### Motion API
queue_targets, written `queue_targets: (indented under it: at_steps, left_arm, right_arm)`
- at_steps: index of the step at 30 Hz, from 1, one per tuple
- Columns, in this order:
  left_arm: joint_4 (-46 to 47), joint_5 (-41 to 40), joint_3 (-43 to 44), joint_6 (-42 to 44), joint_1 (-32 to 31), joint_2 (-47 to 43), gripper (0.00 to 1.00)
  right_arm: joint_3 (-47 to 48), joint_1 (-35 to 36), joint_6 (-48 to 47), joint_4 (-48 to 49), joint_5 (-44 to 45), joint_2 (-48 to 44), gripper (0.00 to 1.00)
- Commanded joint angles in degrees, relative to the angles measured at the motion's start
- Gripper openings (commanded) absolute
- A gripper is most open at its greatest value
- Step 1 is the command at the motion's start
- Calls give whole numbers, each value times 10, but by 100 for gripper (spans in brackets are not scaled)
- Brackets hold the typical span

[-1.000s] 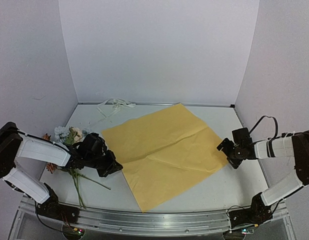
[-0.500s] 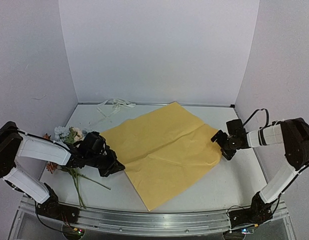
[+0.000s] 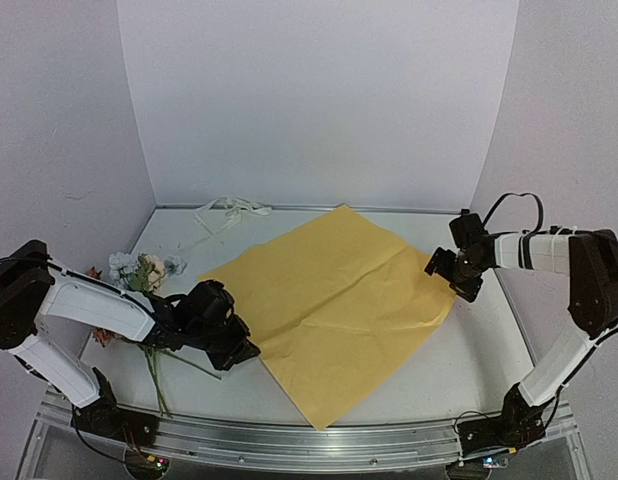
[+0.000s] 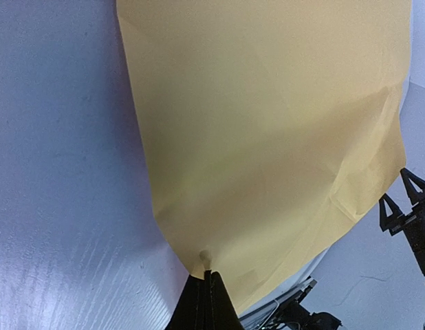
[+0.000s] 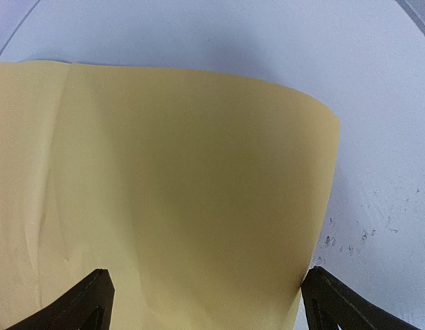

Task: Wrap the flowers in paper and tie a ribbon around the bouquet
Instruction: Adjust the flattened wrapping paper at the center of the board.

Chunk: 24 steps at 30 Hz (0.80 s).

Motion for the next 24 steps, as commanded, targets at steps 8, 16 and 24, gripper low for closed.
queue_targets:
  at_steps: [8, 16, 24]
  left_arm:
    - [2, -8, 55, -53, -33, 37, 14]
    - [-86, -59, 57, -14, -33, -53, 44]
    - [-181, -92, 24, 117, 63, -196, 61]
  right_arm:
    - [71, -3, -81, -112, 66, -24, 98]
    - [89, 101, -74, -136, 54, -43, 93]
    - [182, 273, -17, -124, 21, 54, 60]
